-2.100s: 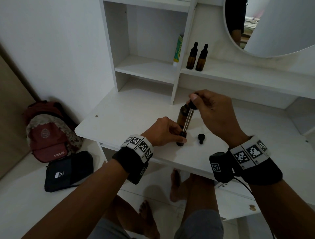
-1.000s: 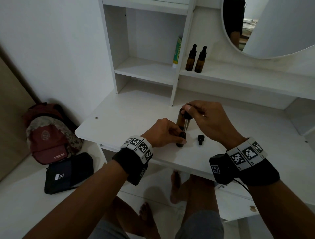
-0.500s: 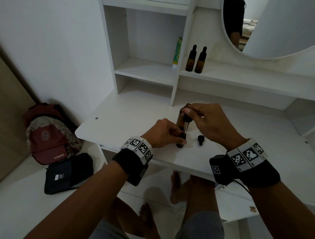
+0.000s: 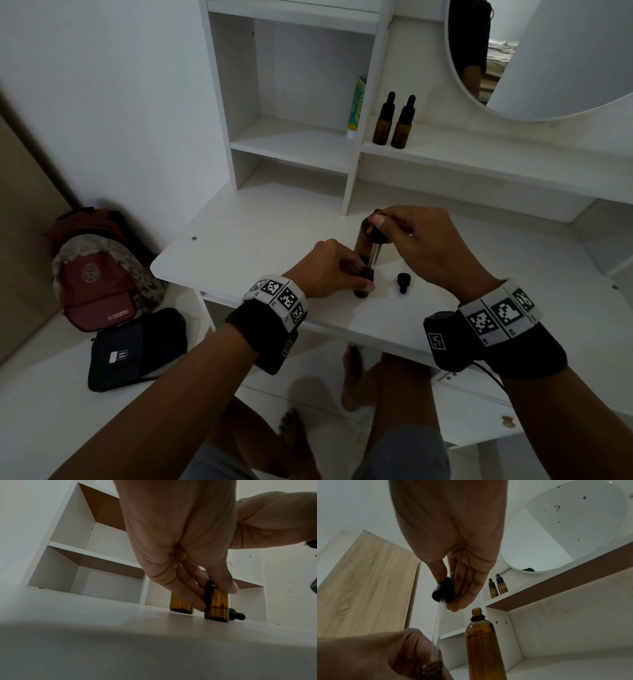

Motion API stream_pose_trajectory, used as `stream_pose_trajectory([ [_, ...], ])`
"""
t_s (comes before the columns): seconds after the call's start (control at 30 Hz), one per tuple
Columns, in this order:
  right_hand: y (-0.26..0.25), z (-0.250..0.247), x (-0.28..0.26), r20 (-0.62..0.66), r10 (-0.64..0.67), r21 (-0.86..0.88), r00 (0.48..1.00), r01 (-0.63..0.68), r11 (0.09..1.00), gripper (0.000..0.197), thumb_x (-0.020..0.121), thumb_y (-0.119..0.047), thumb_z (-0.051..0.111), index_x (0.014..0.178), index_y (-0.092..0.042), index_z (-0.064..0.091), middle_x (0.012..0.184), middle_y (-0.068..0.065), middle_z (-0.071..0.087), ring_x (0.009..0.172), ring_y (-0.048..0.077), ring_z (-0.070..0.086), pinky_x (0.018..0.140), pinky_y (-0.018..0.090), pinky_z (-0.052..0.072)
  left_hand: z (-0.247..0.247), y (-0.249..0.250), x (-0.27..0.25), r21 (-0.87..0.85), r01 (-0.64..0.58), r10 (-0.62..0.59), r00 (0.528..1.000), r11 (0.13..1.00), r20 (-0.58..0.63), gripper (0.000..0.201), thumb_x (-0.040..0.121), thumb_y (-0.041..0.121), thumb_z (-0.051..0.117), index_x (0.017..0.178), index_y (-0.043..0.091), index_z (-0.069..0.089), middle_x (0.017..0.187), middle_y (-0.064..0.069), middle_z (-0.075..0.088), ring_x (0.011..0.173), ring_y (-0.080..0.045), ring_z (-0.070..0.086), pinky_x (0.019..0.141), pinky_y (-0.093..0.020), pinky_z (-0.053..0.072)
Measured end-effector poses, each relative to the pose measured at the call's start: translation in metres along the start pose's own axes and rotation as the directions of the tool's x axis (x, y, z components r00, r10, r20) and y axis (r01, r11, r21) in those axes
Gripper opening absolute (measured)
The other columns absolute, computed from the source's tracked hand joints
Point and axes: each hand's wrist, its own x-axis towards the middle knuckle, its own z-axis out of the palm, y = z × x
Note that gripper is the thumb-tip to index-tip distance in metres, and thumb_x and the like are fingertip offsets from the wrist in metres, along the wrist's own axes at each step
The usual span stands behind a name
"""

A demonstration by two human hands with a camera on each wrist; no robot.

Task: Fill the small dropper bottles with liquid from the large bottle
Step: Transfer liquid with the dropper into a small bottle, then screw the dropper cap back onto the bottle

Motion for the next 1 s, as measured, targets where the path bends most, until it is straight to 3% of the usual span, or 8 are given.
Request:
stream_pose_trajectory([
  [0.07, -0.004, -0.005, 0.002, -0.060, 0.021, 0.035, 0.998, -0.019, 0.999, 0.023, 0.098, -0.028, 0.053, 0.106, -0.015, 0.071, 0.091, -0.002, 0.074, 0.080, 0.004, 0.069, 0.075, 0.012, 0.053, 0.000, 0.000, 0.000, -0.007, 0.004, -0.004, 1.000, 1.000, 0.002, 0.026, 0.075, 0.023, 0.084, 0.099, 0.013, 0.079, 0.092, 0.000, 0.078, 0.086, -0.007, 0.073, 0.089, -0.025, 0.057],
  [0.17, -0.010, -0.019, 0.011, -0.182, -0.001, 0.049, 0.983, 0.010, 0.999, 0.027, 0.098, -0.029, 0.054, 0.109, -0.011, 0.070, 0.094, 0.002, 0.074, 0.083, 0.010, 0.070, 0.081, 0.022, 0.056, 0.000, -0.001, 0.001, -0.017, 0.016, -0.016, 1.000, 1.000, 0.008, 0.028, 0.075, 0.023, 0.084, 0.100, 0.013, 0.079, 0.093, -0.001, 0.078, 0.087, -0.009, 0.073, 0.091, -0.027, 0.057],
  [0.27, -0.012, -0.034, 0.023, -0.312, -0.009, 0.080, 0.950, 0.036, 0.996, 0.027, 0.099, -0.028, 0.053, 0.109, -0.011, 0.070, 0.092, -0.003, 0.072, 0.079, -0.001, 0.068, 0.079, 0.010, 0.052, 0.000, -0.001, 0.001, -0.022, 0.031, -0.030, 1.000, 0.999, 0.008, 0.029, 0.075, 0.024, 0.085, 0.101, 0.014, 0.078, 0.094, 0.000, 0.078, 0.088, -0.008, 0.072, 0.091, -0.024, 0.056],
  [0.57, -0.005, -0.037, 0.038, -0.463, -0.028, 0.099, 0.886, 0.083, 0.992, 0.027, 0.100, -0.027, 0.050, 0.110, -0.010, 0.069, 0.088, -0.009, 0.068, 0.076, -0.014, 0.063, 0.077, 0.004, 0.048, 0.000, 0.000, 0.001, -0.025, 0.032, -0.031, 0.999, 0.999, 0.015, 0.030, 0.076, 0.023, 0.084, 0.103, 0.012, 0.078, 0.096, -0.001, 0.077, 0.089, -0.009, 0.072, 0.090, -0.022, 0.055],
  [0.67, 0.000, -0.030, 0.040, -0.452, -0.026, 0.094, 0.892, 0.077, 0.993, 0.027, 0.100, -0.027, 0.050, 0.109, -0.009, 0.068, 0.087, -0.005, 0.069, 0.078, -0.004, 0.066, 0.079, 0.008, 0.050, 0.000, -0.001, 0.001, -0.017, 0.034, -0.033, 0.999, 0.999, 0.015, 0.032, 0.076, 0.023, 0.084, 0.104, 0.012, 0.077, 0.097, -0.002, 0.077, 0.090, -0.010, 0.072, 0.091, -0.024, 0.056],
  [0.83, 0.010, -0.013, 0.040, -0.272, 0.026, -0.039, 0.962, -0.038, 0.999, 0.027, 0.101, -0.026, 0.049, 0.110, -0.010, 0.069, 0.091, -0.004, 0.068, 0.070, -0.005, 0.057, 0.065, -0.006, 0.037, 0.000, -0.001, 0.001, -0.015, 0.024, -0.024, 1.000, 1.000, 0.013, 0.031, 0.075, 0.024, 0.084, 0.103, 0.012, 0.078, 0.095, -0.002, 0.077, 0.089, -0.010, 0.073, 0.089, -0.023, 0.056],
  [0.9, 0.014, -0.005, 0.039, -0.173, 0.055, -0.123, 0.983, -0.077, 0.989, 0.028, 0.101, -0.026, 0.048, 0.113, -0.010, 0.068, 0.091, -0.001, 0.068, 0.061, -0.007, 0.050, 0.056, -0.001, 0.034, -0.001, -0.001, 0.001, -0.016, 0.019, -0.019, 1.000, 1.000, 0.009, 0.030, 0.075, 0.023, 0.085, 0.102, 0.013, 0.078, 0.093, 0.000, 0.078, 0.086, -0.007, 0.073, 0.086, -0.019, 0.055],
  [1.0, 0.017, 0.003, 0.038, -0.077, 0.096, -0.188, 0.992, -0.109, 0.976, 0.029, 0.101, -0.026, 0.047, 0.114, -0.009, 0.067, 0.099, 0.006, 0.070, 0.069, 0.005, 0.054, 0.065, 0.010, 0.035, -0.001, -0.001, 0.002, -0.004, 0.014, -0.014, 1.000, 1.000, 0.009, 0.030, 0.075, 0.024, 0.085, 0.102, 0.013, 0.078, 0.094, -0.001, 0.078, 0.086, -0.008, 0.072, 0.086, -0.020, 0.056],
])
